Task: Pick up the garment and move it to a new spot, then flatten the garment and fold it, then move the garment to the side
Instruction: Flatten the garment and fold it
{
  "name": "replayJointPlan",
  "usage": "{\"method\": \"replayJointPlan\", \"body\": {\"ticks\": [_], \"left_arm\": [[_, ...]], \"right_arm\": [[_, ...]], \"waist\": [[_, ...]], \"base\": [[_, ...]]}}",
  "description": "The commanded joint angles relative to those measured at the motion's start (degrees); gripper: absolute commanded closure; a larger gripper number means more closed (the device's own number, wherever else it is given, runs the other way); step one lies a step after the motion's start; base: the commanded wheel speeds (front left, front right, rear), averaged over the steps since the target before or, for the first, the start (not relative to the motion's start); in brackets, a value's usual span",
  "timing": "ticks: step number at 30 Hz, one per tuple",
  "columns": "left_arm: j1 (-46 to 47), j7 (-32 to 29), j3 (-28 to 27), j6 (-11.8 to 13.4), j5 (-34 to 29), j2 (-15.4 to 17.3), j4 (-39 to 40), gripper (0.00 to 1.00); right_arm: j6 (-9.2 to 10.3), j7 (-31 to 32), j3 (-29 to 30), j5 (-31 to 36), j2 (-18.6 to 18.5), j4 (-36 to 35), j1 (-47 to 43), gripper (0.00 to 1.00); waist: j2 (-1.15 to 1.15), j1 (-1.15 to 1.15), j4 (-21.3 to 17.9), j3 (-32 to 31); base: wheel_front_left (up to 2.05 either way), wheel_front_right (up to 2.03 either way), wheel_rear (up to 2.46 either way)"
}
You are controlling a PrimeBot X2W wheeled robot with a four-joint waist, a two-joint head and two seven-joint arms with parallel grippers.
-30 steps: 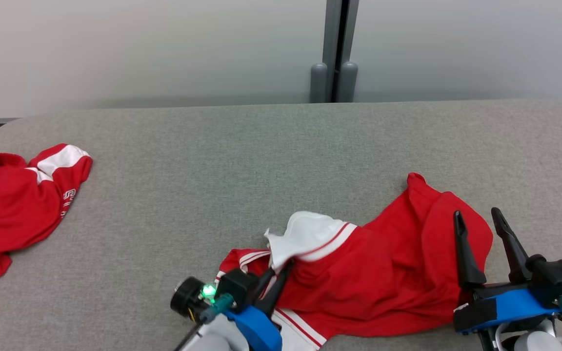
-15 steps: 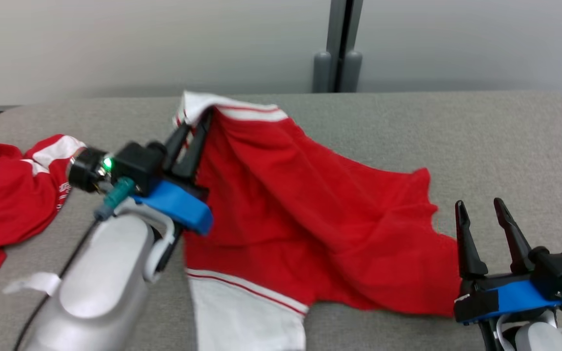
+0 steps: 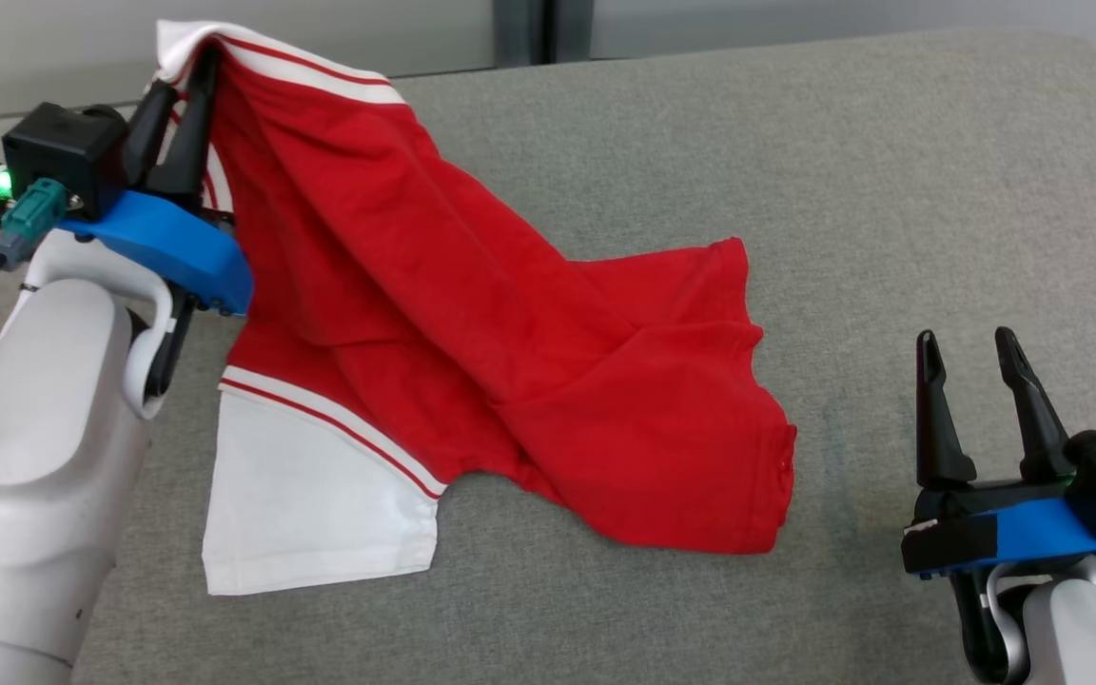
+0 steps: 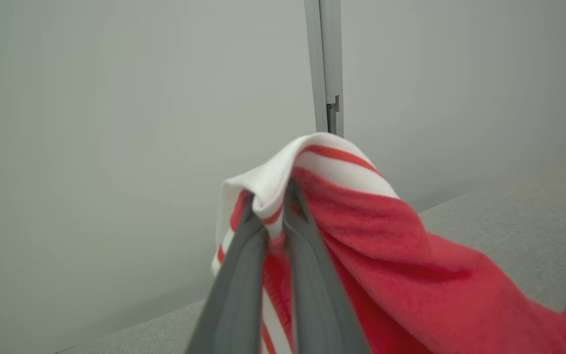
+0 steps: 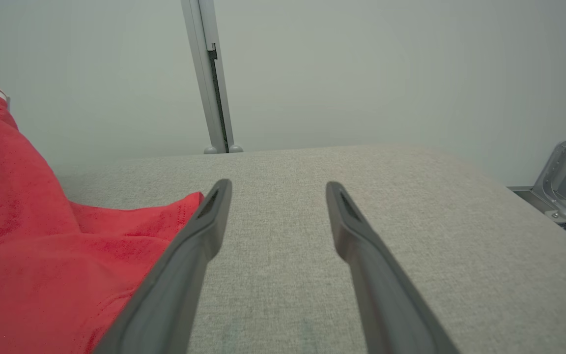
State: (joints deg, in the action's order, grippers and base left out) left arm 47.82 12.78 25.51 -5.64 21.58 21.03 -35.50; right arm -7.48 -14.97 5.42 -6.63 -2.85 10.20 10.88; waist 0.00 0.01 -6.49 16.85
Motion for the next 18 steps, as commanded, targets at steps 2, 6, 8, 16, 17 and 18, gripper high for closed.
{"method": "replayJointPlan", "body": {"ticks": [2,6,8,16,17,18], "left_arm": [[2.21,0.9,0.05,-0.39,0.15,0.1,-4.39,1.0],[2.05,1.83,0.01,0.15,0.1,-1.13,-8.84,0.0],[1.31,2.1,-0.06,0.09,0.04,-1.68,-10.09,0.0],[-5.91,2.46,-2.48,0.78,-0.86,-3.35,-5.33,0.0],[-7.49,2.47,-3.05,1.11,-1.11,-3.69,-3.67,0.0],[-9.02,2.47,-3.91,1.47,-1.21,-3.91,-2.1,0.0]], "right_arm": [[-0.03,-0.28,0.07,-0.56,-0.08,-0.34,1.26,0.0],[-0.03,-0.29,0.21,-0.63,-0.08,-0.71,1.44,0.0],[-0.03,-0.3,0.35,-0.46,-0.07,-0.68,1.48,0.0],[-0.03,-0.3,0.42,0.47,-0.08,-0.01,-0.13,0.0],[-0.03,-0.3,0.53,0.62,-0.07,0.08,-0.45,0.0],[-0.03,-0.3,0.52,0.76,-0.07,0.21,-0.76,0.0]], "waist": [[0.0,-0.01,-0.76,1.01],[0.0,-0.01,-1.03,1.5],[0.0,-0.01,-0.79,1.47],[0.0,-0.01,1.5,-1.66],[0.0,-0.01,1.97,-2.34],[0.0,-0.01,2.37,-2.97]], "base": [[0.0,0.0,0.0],[0.0,0.0,0.0],[0.0,0.0,0.0],[0.0,0.0,0.0],[0.0,0.0,0.0],[0.0,0.0,0.0]]}}
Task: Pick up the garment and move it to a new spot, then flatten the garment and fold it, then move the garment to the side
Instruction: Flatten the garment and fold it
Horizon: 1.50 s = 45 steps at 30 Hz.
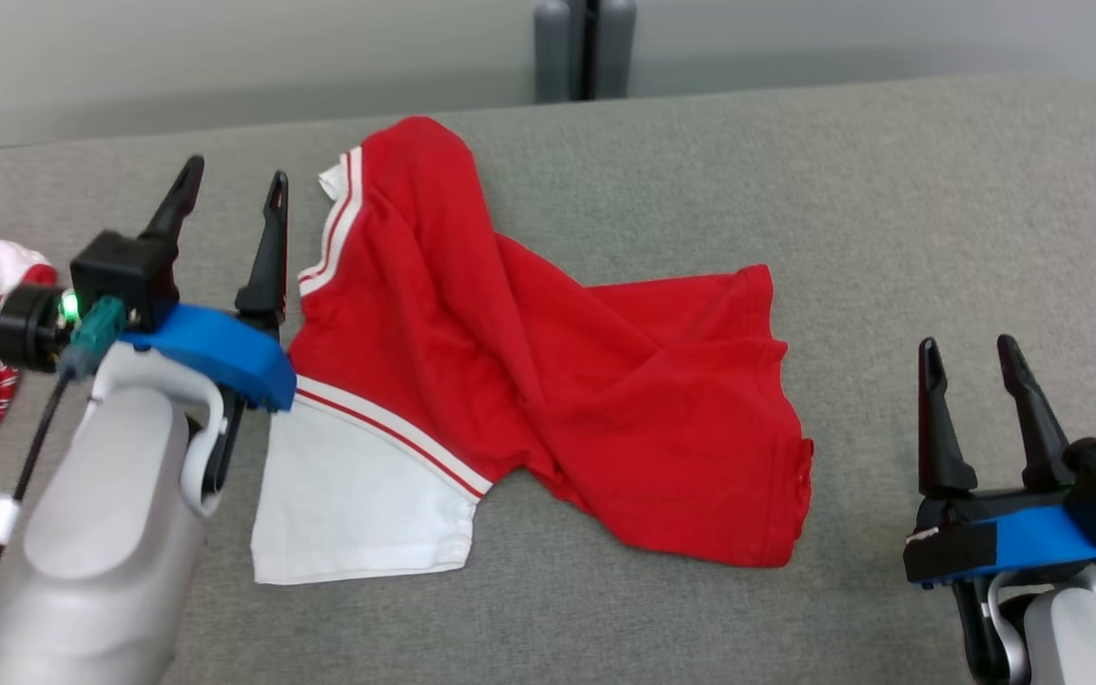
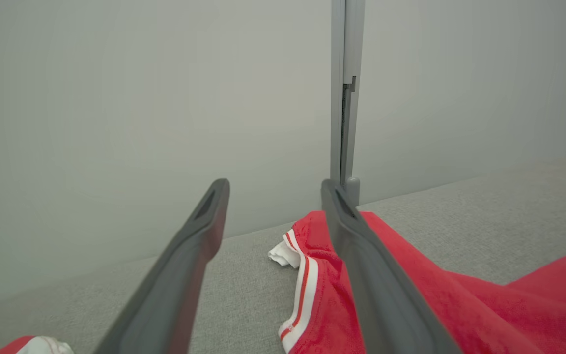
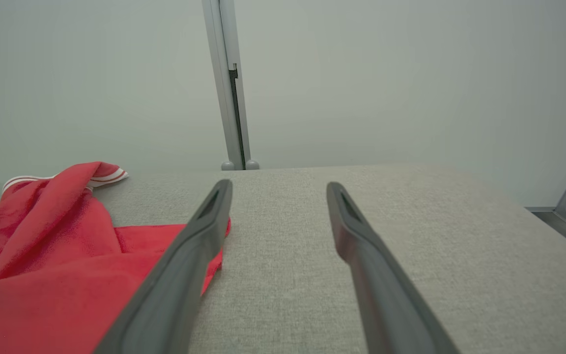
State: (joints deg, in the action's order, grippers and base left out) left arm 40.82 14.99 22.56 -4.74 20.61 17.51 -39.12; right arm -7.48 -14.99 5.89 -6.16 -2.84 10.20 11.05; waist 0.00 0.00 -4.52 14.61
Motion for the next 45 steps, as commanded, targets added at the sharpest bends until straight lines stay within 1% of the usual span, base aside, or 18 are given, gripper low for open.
{"method": "replayJointPlan", "body": {"ticks": [1,9,11,16,19,24,29,39,45], "left_arm": [[-3.6,0.26,-1.87,1.0,-0.39,-0.6,3.26,0.0],[-16.82,0.27,-8.35,3.82,-2.8,-2.86,15.88,0.0],[-18.53,0.28,-9.12,3.97,-3.07,-3.07,17.33,0.0],[-27.47,0.28,-12.4,4.6,-4.92,-5.33,23.86,0.0],[-30.84,0.28,-13.52,4.48,-5.74,-6.5,25.94,0.0],[-35.93,0.28,-15.02,4.24,-6.99,-7.94,27.96,0.0],[-39.08,0.28,-16.32,3.96,-7.89,-9.02,28.68,0.0],[-39.53,0.29,-17.85,2.73,-9.44,-10.16,27.96,0.0],[-38.62,0.29,-18.21,2.05,-10.22,-11.15,28.0,0.0]], "right_arm": [[-0.03,-0.28,0.02,0.39,-0.09,0.39,-1.16,0.0],[-0.03,-0.27,0.02,0.79,-0.09,1.56,-3.74,0.0],[-0.03,-0.28,0.0,0.82,-0.1,1.72,-4.1,0.0],[-0.03,-0.12,0.59,0.71,-0.1,2.13,-6.11,0.0],[-0.03,0.14,0.91,0.6,-0.09,2.18,-6.97,0.0],[-0.03,0.59,1.06,0.34,-0.09,2.26,-8.05,0.0],[-0.03,1.23,1.19,0.28,-0.09,2.45,-8.71,0.0],[-0.03,2.64,0.95,0.21,-0.09,2.8,-8.92,0.0],[-0.03,4.6,0.95,1.99,-0.09,2.65,-6.1,0.0]], "waist": [[0.0,0.0,0.81,-1.36],[0.0,0.0,4.07,-6.79],[0.0,0.0,4.38,-7.4],[0.0,0.0,6.61,-9.8],[0.0,0.0,7.57,-10.39],[0.0,0.0,8.53,-11.24],[0.0,0.0,9.17,-12.09],[0.0,0.0,9.35,-12.67],[0.0,0.0,9.51,-11.94]], "base": [[0.0,0.0,0.0],[0.0,0.0,0.0],[0.0,0.0,0.0],[0.0,0.0,0.0],[0.0,0.0,0.0],[0.0,0.0,0.0],[0.0,0.0,0.0],[0.0,0.0,0.0],[0.0,0.0,0.0]]}}
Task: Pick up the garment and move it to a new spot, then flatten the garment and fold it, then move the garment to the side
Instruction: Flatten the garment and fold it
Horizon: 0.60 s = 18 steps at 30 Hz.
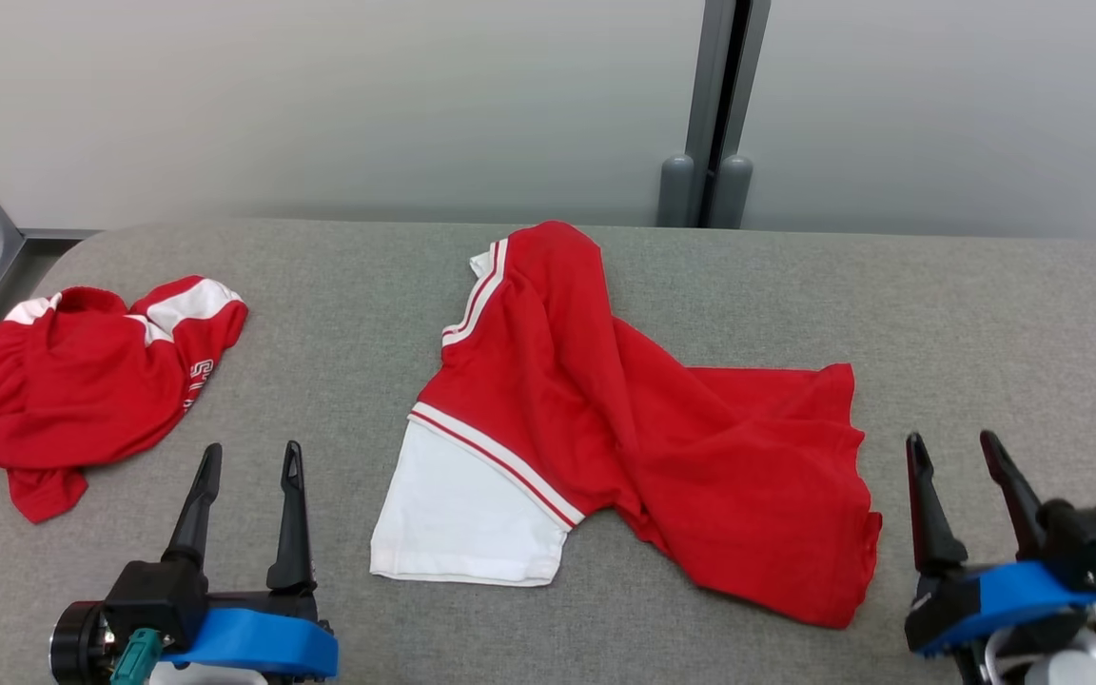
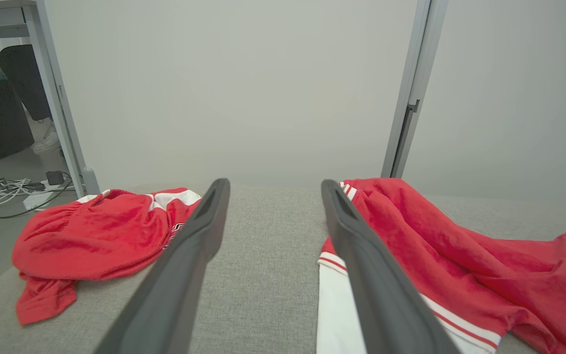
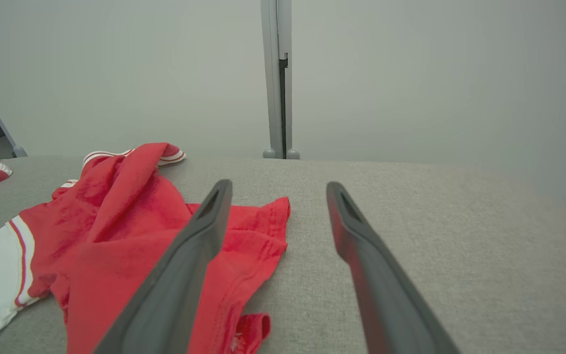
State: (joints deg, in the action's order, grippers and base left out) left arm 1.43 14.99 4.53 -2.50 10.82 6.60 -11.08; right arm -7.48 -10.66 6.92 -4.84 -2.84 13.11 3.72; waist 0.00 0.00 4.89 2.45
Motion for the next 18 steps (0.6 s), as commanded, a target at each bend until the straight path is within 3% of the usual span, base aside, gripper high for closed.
{"method": "replayJointPlan", "body": {"ticks": [1,10,18], "left_arm": [[0.96,0.29,-0.19,-0.36,-0.42,-0.4,-0.02,0.0],[3.72,0.29,0.39,-1.61,-1.26,-1.8,-0.5,0.0],[6.74,0.29,1.19,-2.56,-1.31,-2.84,-1.48,0.0]], "right_arm": [[-0.03,0.94,-0.09,1.17,-0.09,-0.44,2.17,0.0],[-0.03,9.92,-1.68,3.27,-4.5,2.33,15.32,0.0],[-0.03,15.16,-1.7,3.08,-8.59,12.81,22.52,0.0]], "waist": [[0.0,0.0,0.18,0.46],[0.0,0.0,2.08,4.29],[0.0,0.0,5.35,7.87]], "base": [[0.0,0.0,0.0],[0.0,0.0,0.0],[0.0,0.0,0.0]]}}
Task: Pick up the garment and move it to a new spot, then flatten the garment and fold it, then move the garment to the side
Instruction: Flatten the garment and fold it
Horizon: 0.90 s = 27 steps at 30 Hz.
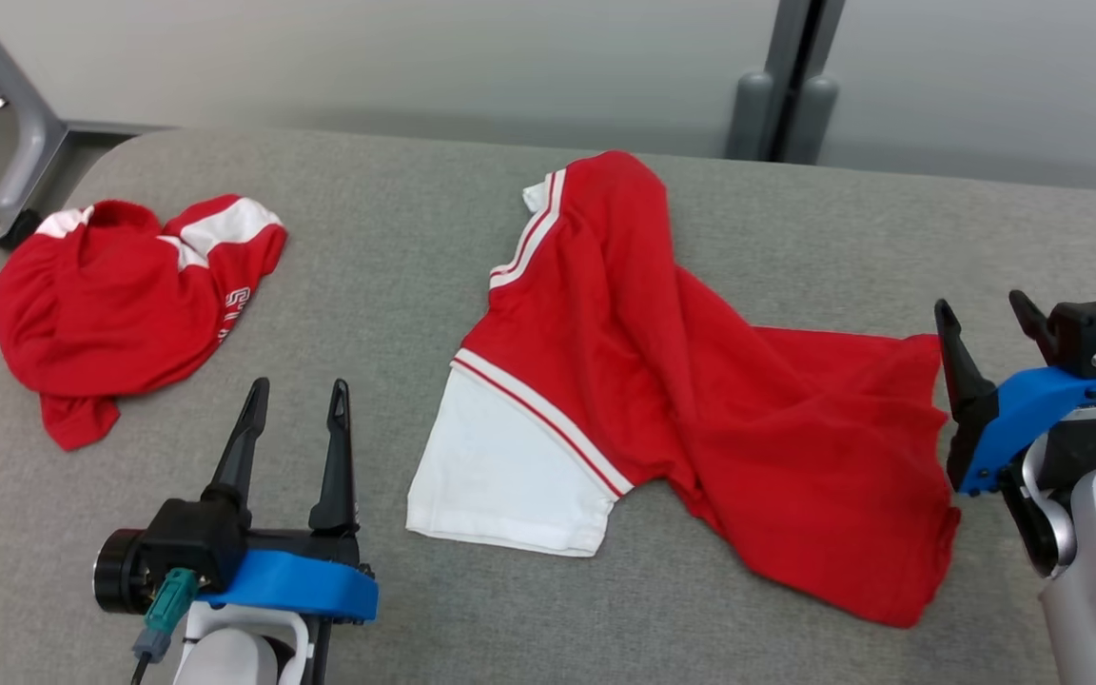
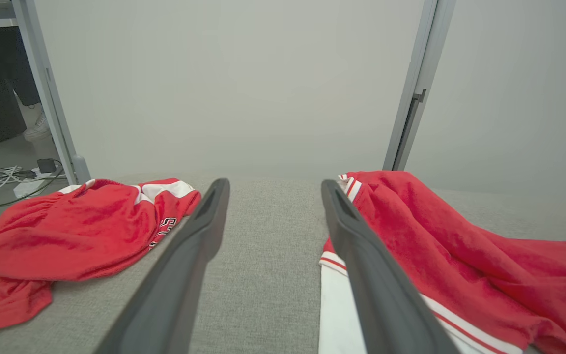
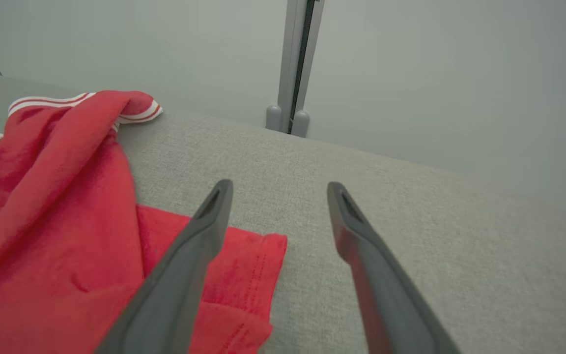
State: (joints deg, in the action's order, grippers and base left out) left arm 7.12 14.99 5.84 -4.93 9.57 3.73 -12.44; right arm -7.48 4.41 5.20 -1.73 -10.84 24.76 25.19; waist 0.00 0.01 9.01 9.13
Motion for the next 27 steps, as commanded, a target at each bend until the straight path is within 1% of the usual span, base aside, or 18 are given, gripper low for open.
{"method": "replayJointPlan", "body": {"ticks": [1,8,12,17,18,19,20,23,27], "left_arm": [[1.46,0.29,0.09,-0.2,-0.03,-0.11,-0.29,0.0],[3.25,0.29,1.27,-0.64,0.37,-0.69,-1.14,0.0],[3.93,0.29,1.52,-0.71,0.41,-0.82,-1.41,0.0],[3.82,0.29,1.8,-0.8,0.39,-0.87,-1.71,0.0],[3.89,0.29,1.84,-0.82,0.42,-0.87,-1.77,0.0],[3.95,0.29,1.87,-0.84,0.44,-0.87,-1.87,0.0],[4.06,0.29,1.88,-0.89,0.53,-0.88,-1.99,0.0],[4.24,0.29,2.02,-0.95,0.83,-0.88,-2.37,0.0],[3.22,0.29,1.5,-0.61,0.63,-0.89,-2.89,0.0]], "right_arm": [[-0.03,0.53,0.0,0.14,-1.06,2.93,1.36,0.0],[-0.03,-0.14,1.23,0.67,-2.27,14.37,3.54,0.0],[-0.03,-1.29,1.95,0.82,-2.12,20.1,4.86,0.0],[-0.03,-2.14,2.54,-0.74,-0.94,26.28,6.46,0.0],[-0.05,-2.42,2.5,-1.38,-0.8,27.27,6.94,0.56],[-0.08,-2.91,2.43,-2.01,-0.77,28.09,7.47,0.7],[-0.08,-3.44,2.19,-2.31,-0.9,28.81,8.01,1.0],[-0.08,-6.15,1.21,-2.96,-1.26,30.04,9.64,1.0],[-0.03,-11.09,-0.67,-3.97,-1.08,30.63,10.9,1.0]], "waist": [[0.0,-0.01,1.75,1.7],[0.0,-0.01,4.53,3.73],[0.0,-0.01,5.57,4.15],[0.0,-0.01,6.26,4.17],[0.0,-0.01,6.36,4.21],[0.0,-0.01,6.44,4.24],[0.0,-0.01,6.5,4.25],[0.0,-0.01,6.44,3.95],[0.0,-0.01,5.39,2.29]], "base": [[0.0,0.0,0.0],[0.0,0.0,0.0],[0.0,0.0,0.0],[0.0,0.0,0.0],[0.0,0.0,0.0],[0.0,0.0,0.0],[0.0,0.0,0.0],[0.0,0.0,0.0],[0.0,0.0,0.0]]}}
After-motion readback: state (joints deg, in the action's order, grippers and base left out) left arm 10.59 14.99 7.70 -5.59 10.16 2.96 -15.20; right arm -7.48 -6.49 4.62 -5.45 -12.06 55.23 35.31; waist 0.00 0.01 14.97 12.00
